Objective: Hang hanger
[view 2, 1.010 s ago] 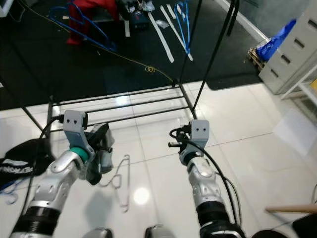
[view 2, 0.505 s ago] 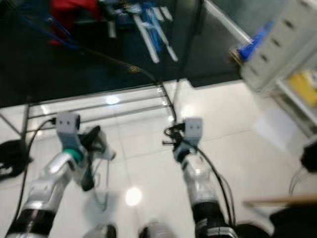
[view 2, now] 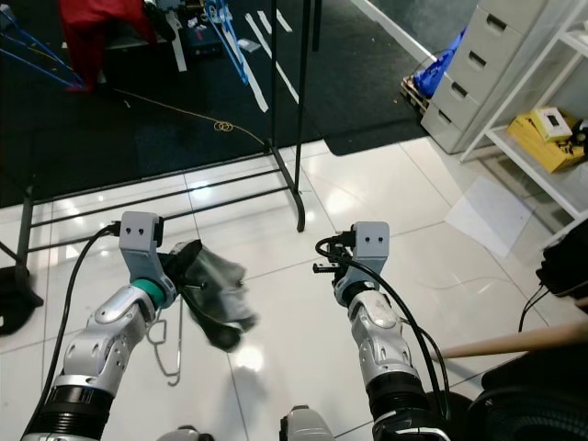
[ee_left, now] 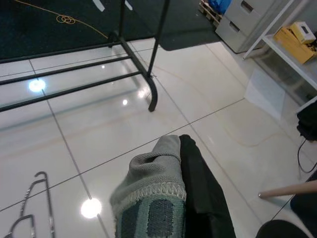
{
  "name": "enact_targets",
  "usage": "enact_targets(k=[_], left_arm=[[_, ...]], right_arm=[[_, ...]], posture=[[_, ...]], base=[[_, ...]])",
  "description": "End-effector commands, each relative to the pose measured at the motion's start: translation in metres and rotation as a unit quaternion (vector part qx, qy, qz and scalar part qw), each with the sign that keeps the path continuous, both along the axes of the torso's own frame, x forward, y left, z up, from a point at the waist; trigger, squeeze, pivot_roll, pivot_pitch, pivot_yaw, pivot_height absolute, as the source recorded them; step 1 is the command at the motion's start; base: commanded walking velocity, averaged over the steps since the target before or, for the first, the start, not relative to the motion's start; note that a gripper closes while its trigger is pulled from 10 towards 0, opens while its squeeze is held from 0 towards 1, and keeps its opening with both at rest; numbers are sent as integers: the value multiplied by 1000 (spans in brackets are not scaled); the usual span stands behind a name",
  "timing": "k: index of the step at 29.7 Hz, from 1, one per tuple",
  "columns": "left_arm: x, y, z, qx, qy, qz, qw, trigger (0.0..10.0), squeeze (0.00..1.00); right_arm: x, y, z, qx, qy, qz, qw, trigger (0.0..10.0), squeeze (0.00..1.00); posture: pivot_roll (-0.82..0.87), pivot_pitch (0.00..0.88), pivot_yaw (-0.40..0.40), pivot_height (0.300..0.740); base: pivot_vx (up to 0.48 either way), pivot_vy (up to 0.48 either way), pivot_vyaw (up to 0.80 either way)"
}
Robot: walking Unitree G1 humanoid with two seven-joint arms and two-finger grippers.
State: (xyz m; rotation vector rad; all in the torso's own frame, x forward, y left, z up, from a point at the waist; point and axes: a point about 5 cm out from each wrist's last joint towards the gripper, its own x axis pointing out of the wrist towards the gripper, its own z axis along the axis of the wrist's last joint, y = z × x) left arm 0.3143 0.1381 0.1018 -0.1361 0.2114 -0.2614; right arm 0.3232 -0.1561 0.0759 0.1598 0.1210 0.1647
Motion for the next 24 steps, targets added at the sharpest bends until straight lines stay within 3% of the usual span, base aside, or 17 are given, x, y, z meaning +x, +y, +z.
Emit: enact_targets(k=[1,8,14,24], left_arm=[[-2,4,-6,14,15,-1,1000,10000,0],[-4,-3,-4,33,5,-29,999,10000,0],[-2,0,-1,43,-14,-17,999,10000,0],[-1,-3,7,24,-39,-39,998,10000,0]], right_arm=[[-3,5,-5,6,11,4,1000,10000,0],[-3,3,-5,6,12,0,1000,10000,0],[-4,3,-4,12,7,-4,1000,10000,0],[-3,2,-3,14,3,-9,1000,10000,0]], posture=[[-27,86,20,740],[-26,93,22,740],[-29,99,26,740],[-28,103,32,740]], base=[[0,0,0],[0,0,0],[0,0,0],[0,0,0]])
